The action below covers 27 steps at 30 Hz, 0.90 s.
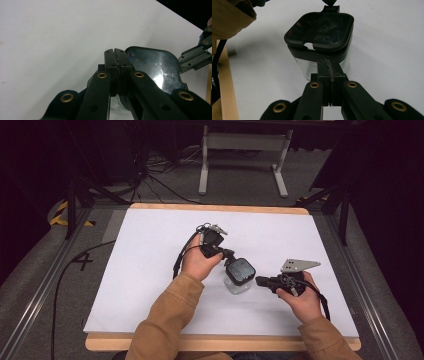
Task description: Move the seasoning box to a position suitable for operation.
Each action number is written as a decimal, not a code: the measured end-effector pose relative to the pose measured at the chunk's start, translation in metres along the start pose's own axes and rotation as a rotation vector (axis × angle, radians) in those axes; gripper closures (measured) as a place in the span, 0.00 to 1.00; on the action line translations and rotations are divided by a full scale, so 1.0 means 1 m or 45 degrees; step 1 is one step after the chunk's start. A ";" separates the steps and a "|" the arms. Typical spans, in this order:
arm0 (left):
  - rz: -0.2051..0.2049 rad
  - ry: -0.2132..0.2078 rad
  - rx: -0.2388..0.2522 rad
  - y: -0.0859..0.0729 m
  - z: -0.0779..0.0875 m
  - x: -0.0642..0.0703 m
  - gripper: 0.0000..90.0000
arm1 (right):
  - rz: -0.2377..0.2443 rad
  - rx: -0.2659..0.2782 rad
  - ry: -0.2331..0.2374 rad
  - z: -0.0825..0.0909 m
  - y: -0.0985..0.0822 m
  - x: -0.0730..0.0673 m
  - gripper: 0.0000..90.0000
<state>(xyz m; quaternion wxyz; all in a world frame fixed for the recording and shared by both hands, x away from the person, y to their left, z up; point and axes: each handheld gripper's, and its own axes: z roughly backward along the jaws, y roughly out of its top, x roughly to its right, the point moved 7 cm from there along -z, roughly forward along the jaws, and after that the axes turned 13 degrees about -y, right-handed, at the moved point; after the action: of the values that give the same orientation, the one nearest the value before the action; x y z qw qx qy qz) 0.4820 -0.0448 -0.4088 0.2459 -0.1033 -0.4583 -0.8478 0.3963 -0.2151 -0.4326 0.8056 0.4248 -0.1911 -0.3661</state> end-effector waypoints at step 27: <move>-0.078 0.026 -0.044 -0.008 0.030 0.045 0.99 | 0.027 0.101 0.015 -0.002 0.024 -0.003 1.00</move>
<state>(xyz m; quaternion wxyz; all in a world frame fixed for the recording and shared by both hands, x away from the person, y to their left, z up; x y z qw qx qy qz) 0.4384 -0.0312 -0.3798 0.2229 -0.0847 -0.4442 -0.8636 0.4064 -0.2027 -0.4139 0.7931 0.4566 -0.2052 -0.3469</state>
